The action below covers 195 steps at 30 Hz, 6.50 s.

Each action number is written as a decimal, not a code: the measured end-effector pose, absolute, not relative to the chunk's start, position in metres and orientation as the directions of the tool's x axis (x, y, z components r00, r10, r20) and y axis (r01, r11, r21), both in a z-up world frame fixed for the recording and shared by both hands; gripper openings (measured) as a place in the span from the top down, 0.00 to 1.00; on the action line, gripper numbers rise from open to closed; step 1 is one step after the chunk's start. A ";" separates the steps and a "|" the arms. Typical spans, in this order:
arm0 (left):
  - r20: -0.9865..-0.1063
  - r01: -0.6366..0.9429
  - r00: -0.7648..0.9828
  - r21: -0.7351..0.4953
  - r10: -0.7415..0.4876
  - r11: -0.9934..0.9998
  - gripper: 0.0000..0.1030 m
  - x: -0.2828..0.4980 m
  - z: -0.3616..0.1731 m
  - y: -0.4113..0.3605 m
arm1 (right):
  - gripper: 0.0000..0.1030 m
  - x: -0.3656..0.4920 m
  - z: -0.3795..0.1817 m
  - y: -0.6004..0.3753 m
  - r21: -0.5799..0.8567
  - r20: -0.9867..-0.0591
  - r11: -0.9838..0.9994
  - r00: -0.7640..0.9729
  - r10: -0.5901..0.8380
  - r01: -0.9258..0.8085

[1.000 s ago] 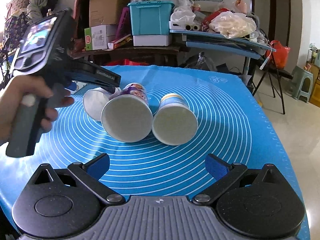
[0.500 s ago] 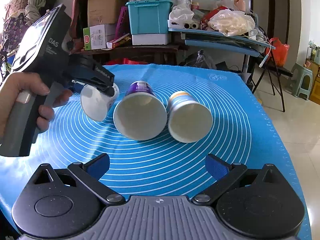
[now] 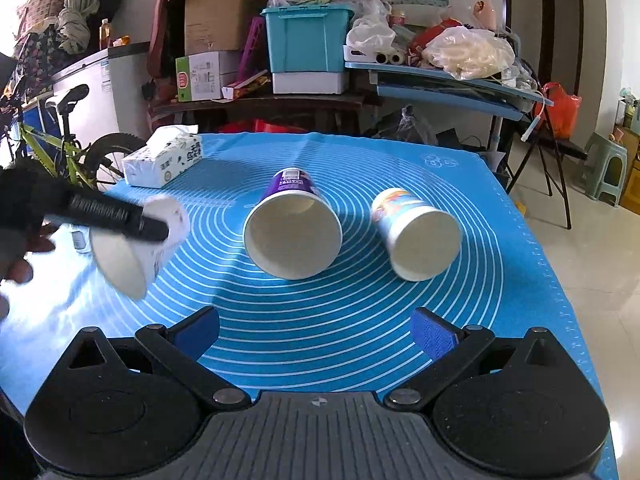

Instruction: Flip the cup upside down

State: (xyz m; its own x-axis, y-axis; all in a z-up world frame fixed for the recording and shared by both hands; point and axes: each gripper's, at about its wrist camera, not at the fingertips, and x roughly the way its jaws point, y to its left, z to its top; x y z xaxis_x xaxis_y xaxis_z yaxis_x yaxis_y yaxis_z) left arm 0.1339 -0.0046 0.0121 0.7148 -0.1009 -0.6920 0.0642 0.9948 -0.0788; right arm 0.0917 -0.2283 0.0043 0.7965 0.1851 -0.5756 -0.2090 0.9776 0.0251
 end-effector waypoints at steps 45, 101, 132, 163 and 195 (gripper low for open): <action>-0.569 -0.072 0.818 0.049 0.087 0.996 0.09 0.065 0.026 0.088 | 0.00 0.138 0.049 -0.145 0.176 -0.660 0.940 0.673 0.334 -0.294; -0.585 -0.066 0.811 -0.044 0.028 0.997 0.09 0.067 -0.011 0.100 | 0.16 0.114 -0.027 -0.084 -0.137 -0.409 0.860 0.819 0.403 -0.492; -0.509 0.031 0.861 0.075 0.011 0.997 0.09 0.006 -0.015 0.031 | 0.08 -0.009 -0.018 -0.188 0.058 -0.510 0.968 0.826 0.240 -0.246; -0.521 0.045 0.853 0.042 -0.017 0.998 0.09 0.008 -0.017 0.030 | 0.09 -0.014 -0.017 -0.181 0.033 -0.508 0.966 0.828 0.237 -0.257; -0.523 0.044 0.852 0.045 -0.014 0.998 0.09 0.008 -0.017 0.030 | 0.10 -0.010 -0.019 -0.181 0.041 -0.518 0.963 0.818 0.249 -0.267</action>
